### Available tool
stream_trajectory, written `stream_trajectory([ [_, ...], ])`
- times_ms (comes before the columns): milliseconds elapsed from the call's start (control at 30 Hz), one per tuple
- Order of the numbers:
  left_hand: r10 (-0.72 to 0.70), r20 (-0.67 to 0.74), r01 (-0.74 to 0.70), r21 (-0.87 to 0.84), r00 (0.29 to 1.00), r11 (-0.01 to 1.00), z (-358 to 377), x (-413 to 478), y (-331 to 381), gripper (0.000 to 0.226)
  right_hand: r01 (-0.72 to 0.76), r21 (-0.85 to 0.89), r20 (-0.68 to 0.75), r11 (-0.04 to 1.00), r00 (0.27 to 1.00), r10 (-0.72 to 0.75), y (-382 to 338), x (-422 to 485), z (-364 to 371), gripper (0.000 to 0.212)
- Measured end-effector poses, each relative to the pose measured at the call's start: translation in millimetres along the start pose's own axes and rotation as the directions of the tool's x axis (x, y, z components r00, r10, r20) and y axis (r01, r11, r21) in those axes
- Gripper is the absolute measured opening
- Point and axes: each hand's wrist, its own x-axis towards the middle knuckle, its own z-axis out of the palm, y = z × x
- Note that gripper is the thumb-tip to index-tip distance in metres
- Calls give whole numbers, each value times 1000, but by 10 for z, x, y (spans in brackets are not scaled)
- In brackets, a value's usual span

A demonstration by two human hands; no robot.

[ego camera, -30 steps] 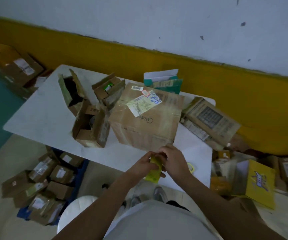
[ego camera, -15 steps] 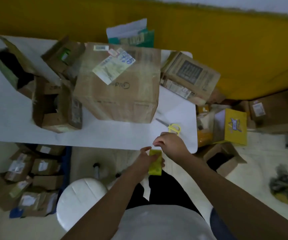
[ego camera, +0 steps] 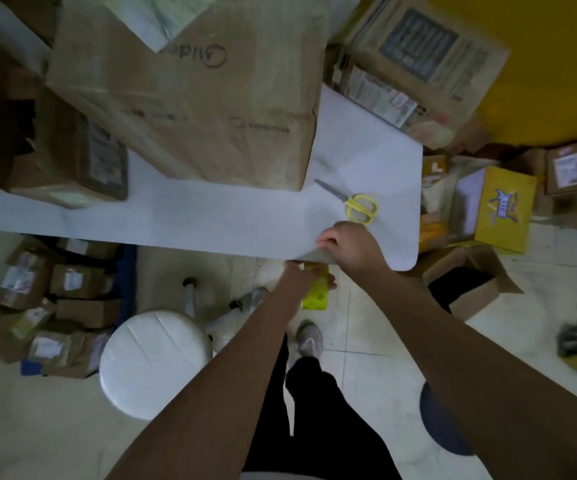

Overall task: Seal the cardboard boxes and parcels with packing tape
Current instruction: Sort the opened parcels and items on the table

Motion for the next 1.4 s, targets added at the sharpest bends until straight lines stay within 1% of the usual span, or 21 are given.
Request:
stream_trajectory([
  [67, -3, -6, 2, -27, 1000, 1000, 34, 75, 6, 13, 64, -44, -2, 997, 998, -64, 56, 48, 32, 18],
  [100, 7, -11, -7, -12, 1000, 1000, 44, 94, 2, 10, 100, -95, 5, 990, 995, -100, 73, 50, 46, 18],
  [133, 30, -6, -30, 9, 1000, 1000, 44, 119, -20, 14, 132, -154, 5, 979, 991, -133, 88, 42, 62, 18],
  [167, 67, -4, -66, 39, 998, 997, 36, 136, -50, 26, 159, -205, -9, 966, 986, -164, 96, 20, 78, 17],
  [233, 121, 24, -122, 56, 992, 991, 11, 141, -104, 41, 196, -257, -55, 946, 975, -217, 107, -27, 121, 12],
  [400, 170, -31, -168, 39, 985, 985, 46, 125, -115, 28, 266, -319, -151, 910, 933, -326, 111, -46, 219, 23],
  [467, 204, -43, -199, 100, 978, 975, 44, 151, -145, 19, 280, -345, -171, 896, 919, -354, 126, -63, 264, 26],
  [533, 229, -74, -212, 183, 971, 960, 33, 177, -171, 17, 231, -401, -182, 886, 928, -325, 136, -82, 286, 30],
  [567, 239, -83, -221, 181, 968, 958, 22, 210, -188, 27, 154, -396, -214, 905, 943, -254, 129, -82, 266, 37],
  [633, 252, -74, -238, 152, 965, 959, 7, 279, -225, 46, -44, -331, -266, 942, 963, -49, 104, -56, 157, 69],
  [667, 257, -84, -242, 158, 963, 957, 7, 300, -239, 50, -93, -320, -276, 943, 961, 1, 106, -20, 101, 80],
  [700, 256, -101, -237, 170, 962, 957, 2, 329, -263, 51, -102, -344, -264, 933, 965, 8, 105, 3, 48, 84],
  [800, 255, -144, -226, 194, 956, 955, 24, 367, -265, 58, -40, -474, -250, 880, 964, -90, 100, 23, 47, 74],
  [867, 256, -282, -172, 290, 925, 941, 29, 408, -228, 64, 3, -515, -334, 857, 920, -204, 120, -33, 174, 57],
  [933, 232, -362, -141, 260, 903, 955, 22, 471, -183, 66, 4, -496, -399, 869, 887, -232, 170, -90, 316, 48],
  [1033, 264, -353, -205, 196, 898, 959, 53, 473, -191, 62, -37, -520, -436, 853, 871, -228, 238, -116, 476, 58],
  [1133, 348, -339, -277, 239, 874, 931, 3, 489, -225, 60, -82, -540, -446, 838, 872, -202, 259, -107, 574, 62],
  [1200, 331, -340, -220, 327, 880, 919, -55, 497, -185, 68, -102, -540, -421, 835, 892, -163, 197, -124, 561, 60],
  [1267, 288, -386, -47, 526, 877, 849, -127, 432, -111, 77, -117, -504, -393, 855, 913, -107, 55, -176, 480, 62],
  [1333, 296, -445, 90, 664, 845, 742, -161, 233, 20, 74, -140, -454, -378, 880, 925, -48, -122, -254, 341, 65],
  [1400, 314, -494, 163, 706, 811, 689, -158, -61, 179, 67, -144, -419, -376, 897, 926, -27, -300, -352, 153, 64],
])
